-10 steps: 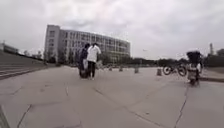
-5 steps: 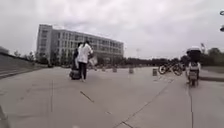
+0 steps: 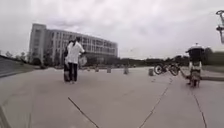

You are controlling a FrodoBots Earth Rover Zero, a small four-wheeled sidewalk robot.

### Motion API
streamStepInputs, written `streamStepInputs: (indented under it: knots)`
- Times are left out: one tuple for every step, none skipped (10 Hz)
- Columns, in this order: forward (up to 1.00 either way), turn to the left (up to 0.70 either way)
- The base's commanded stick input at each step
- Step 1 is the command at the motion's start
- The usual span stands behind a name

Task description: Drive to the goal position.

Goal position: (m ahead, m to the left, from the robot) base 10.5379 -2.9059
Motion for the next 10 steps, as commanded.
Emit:
streamStepInputs:
  knots:
    - [0.7, -0.14]
    - [0.7, -0.14]
    - [0.7, -0.14]
    - [0.7, -0.14]
    - [0.7, -0.14]
    - [0.7, -0.06]
    - [0.7, 0.0]
    - [0.7, 0.0]
    - [0.7, 0.0]
    - [0.7, 0.0]
